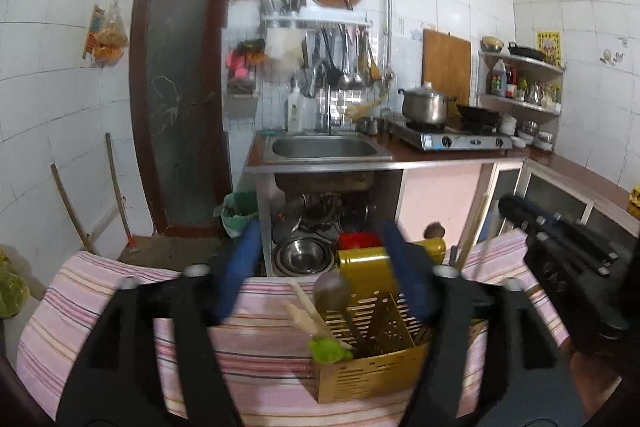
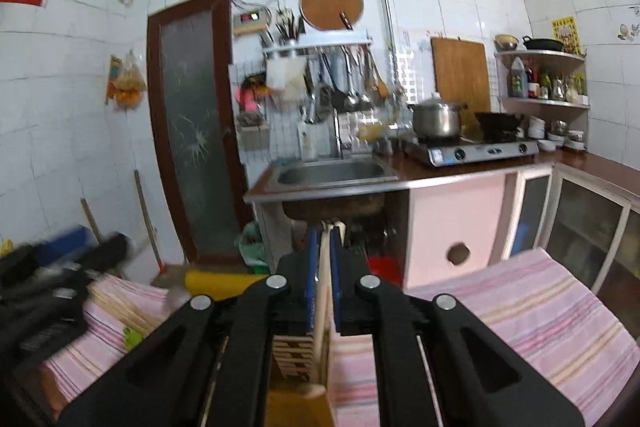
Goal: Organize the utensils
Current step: 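Carry the spoon and chopstick to the yellow holder and lower them in, then open both tools and withdraw them from the yellow holder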
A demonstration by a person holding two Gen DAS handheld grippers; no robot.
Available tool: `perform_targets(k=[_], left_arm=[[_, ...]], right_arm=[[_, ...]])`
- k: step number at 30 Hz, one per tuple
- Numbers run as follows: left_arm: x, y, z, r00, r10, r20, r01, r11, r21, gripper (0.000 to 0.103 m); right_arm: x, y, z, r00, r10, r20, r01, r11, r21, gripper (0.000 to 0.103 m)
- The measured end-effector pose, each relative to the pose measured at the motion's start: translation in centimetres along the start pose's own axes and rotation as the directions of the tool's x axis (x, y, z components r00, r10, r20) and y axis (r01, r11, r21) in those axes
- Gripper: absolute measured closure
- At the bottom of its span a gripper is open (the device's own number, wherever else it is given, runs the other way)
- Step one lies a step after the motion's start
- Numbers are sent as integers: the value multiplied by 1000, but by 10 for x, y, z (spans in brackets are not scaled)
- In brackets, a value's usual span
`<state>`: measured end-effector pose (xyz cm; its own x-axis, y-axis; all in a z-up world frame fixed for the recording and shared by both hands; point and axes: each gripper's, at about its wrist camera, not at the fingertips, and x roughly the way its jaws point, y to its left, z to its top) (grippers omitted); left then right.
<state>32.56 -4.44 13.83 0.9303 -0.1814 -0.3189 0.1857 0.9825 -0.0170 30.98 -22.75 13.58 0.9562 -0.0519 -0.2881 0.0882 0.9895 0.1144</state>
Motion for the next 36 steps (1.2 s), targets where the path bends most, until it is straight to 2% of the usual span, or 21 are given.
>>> perform_targets(k=[1, 2, 3, 4, 6, 8, 10, 12, 15, 21, 24, 27, 32, 36], left_arm=[[-8, 1, 2, 1000, 7, 13, -7, 1000, 2, 22], [-18, 3, 4, 1000, 12, 23, -13, 1000, 5, 12], [-31, 5, 6, 999, 18, 33, -18, 1000, 11, 5], [-42, 6, 7, 999, 25, 40, -26, 1000, 16, 5], [-60, 9, 7, 998, 38, 45, -39, 999, 22, 5], [-80, 14, 2, 997, 65, 41, -66, 997, 27, 5], [-103, 23, -10, 995, 92, 41, -93, 996, 17, 5], [-121, 32, -24, 994, 99, 36, -99, 995, -16, 5], [-153, 45, -56, 995, 97, 19, -95, 992, -82, 5], [-199, 53, -115, 990, 143, 15, -140, 985, -99, 5], [-217, 52, -141, 990, 141, 19, -139, 985, -105, 5], [-229, 44, -167, 989, 146, 10, -145, 987, -67, 5], [-231, 30, -192, 985, 175, 0, -174, 984, 33, 5], [-234, 29, -205, 980, 197, 6, -197, 979, 41, 5]], right_arm=[[-3, -1, 1, 1000, -12, -14, 12, 1000, -4, 96], [-8, -3, 3, 999, -21, -26, 20, 1000, -7, 95], [-15, -5, 5, 999, -31, -43, 30, 999, -11, 89], [-23, -8, 7, 998, -39, -53, 39, 999, -14, 66], [-43, -12, 7, 997, -58, -48, 58, 998, -14, 32], [-65, -16, 3, 996, -74, -40, 73, 997, -26, 31], [-86, -19, -7, 995, -87, -54, 85, 996, -39, 18], [-108, -23, -23, 993, -101, -59, 99, 994, -37, 12], [-133, -25, -49, 990, -117, -76, 114, 993, -40, 8], [-183, -9, -105, 991, -89, -102, 83, 995, -63, 4], [-205, 4, -129, 992, -74, -97, 65, 994, -90, 4], [-223, 16, -152, 993, -58, -99, 47, 992, -119, 4], [-235, 19, -174, 993, -50, -108, 37, 993, -115, 4], [-237, 15, -187, 991, -46, -124, 36, 996, -82, 4]])
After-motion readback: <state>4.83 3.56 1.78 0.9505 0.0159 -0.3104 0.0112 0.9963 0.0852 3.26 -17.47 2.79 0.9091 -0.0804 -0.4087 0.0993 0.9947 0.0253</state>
